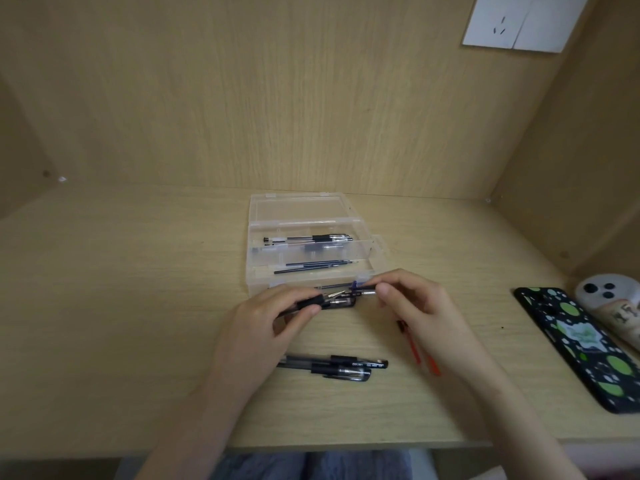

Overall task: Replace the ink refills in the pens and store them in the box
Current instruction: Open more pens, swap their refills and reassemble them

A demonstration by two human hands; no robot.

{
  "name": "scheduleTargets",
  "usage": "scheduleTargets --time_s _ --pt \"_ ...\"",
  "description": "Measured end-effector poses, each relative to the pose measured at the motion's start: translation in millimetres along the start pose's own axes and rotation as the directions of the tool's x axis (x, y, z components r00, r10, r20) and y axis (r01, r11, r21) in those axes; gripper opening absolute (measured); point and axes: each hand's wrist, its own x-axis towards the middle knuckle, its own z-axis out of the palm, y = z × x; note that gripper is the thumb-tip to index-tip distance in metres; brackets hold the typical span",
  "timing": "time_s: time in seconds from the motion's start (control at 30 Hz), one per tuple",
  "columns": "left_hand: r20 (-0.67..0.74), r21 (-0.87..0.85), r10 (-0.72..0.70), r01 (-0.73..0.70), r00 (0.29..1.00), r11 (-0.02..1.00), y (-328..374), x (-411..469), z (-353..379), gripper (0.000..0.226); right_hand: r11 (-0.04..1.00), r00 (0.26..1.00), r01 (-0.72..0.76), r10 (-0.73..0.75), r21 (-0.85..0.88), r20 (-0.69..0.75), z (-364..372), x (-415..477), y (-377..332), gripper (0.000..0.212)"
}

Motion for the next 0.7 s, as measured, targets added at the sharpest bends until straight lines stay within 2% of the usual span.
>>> scheduleTargets --time_s 0.17,0.4,0.5,0.7 --pt "-0.012 0.007 0.021 -0.021 1.000 1.000 0 0 0 0.029 1.000 1.000 0.010 -0.010 0.020 -0.016 7 1 -2 0.012" --pt "0.025 -0.020 0.033 -0.032 0.999 0.999 -2 0 4 0.030 0.994 0.990 0.097 -0.091 -0.056 0.109 21 3 -5 0.014" --pt "0.032 -0.060 -0.004 0.006 0.999 0.998 -5 -2 5 0.031 0.994 0.989 0.092 -0.084 -0.059 0.124 27 3 -4 0.015" --pt "0.050 -0.027 -0.020 0.021 0.999 0.999 -2 -2 7 0.031 0.998 0.992 0.065 -0.064 -0.004 0.111 29 2 4 0.017"
